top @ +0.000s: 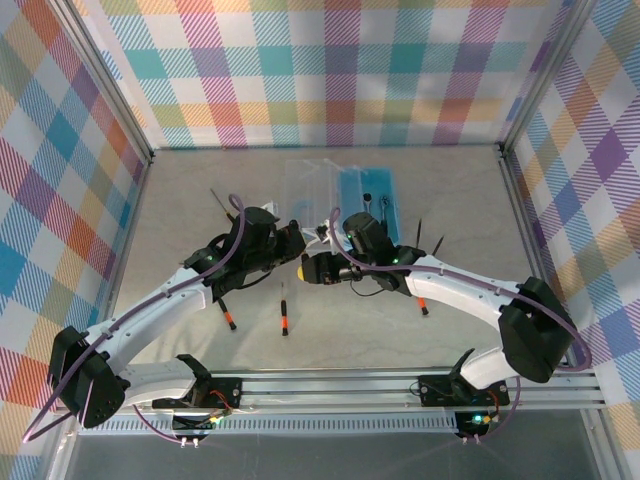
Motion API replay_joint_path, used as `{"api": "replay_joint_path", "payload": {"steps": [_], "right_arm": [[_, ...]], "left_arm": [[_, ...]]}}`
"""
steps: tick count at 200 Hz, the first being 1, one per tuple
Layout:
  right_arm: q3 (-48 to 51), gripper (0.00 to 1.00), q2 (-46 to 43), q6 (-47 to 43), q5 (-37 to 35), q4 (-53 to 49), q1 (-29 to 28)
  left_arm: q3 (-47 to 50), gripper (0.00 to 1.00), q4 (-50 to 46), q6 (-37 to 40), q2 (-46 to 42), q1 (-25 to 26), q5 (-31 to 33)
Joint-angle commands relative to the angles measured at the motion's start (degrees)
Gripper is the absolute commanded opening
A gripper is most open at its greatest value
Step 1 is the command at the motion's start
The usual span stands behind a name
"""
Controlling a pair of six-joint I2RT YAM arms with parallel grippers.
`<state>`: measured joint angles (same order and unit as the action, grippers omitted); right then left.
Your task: Pack the tool kit
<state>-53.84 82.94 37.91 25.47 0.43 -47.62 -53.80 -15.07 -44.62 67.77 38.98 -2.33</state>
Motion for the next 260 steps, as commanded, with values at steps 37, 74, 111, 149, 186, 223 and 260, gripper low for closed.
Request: {"api": "replay_joint_path", "payload": {"steps": [37,74,111,149,186,223,260], "right_arm": [[0.9,0.11,-1.8,-0.2,-4.7,2.0,-0.3],[1.5,0.11,-5.6,-2.7,-10.3,-3.8,0.3],[-0.2,0.11,-9.5,-7.9,-14.2,-16.0,8.1],[-6.7,0.11,-5.0,-13.9,-23.0,-25.8,21.9],[-20.5,0.11,11.4,-18.1,-24.4,-31.5,27.0],[-30.7,0.11,22.5,-18.3,-22.1,-34.3,28.6],[-34.5,0.11,28.9,-17.6,-20.7,-35.7,29.3]], "left_arm": [[-0.5,0.43,0.5,0.2,-2.0,0.7,2.3],[-3.0,0.89,-8.4,3.1,-8.1,0.7,10.9],[-0.5,0.91,-16.3,3.9,-16.9,0.7,17.5],[6.6,0.94,-22.1,1.2,-26.4,0.7,21.7],[9.3,0.97,-24.3,0.0,-31.4,0.7,25.6],[7.8,0.97,-27.0,0.0,-31.7,0.7,25.6],[8.0,0.97,-28.1,-0.6,-32.5,0.7,25.3]]}}
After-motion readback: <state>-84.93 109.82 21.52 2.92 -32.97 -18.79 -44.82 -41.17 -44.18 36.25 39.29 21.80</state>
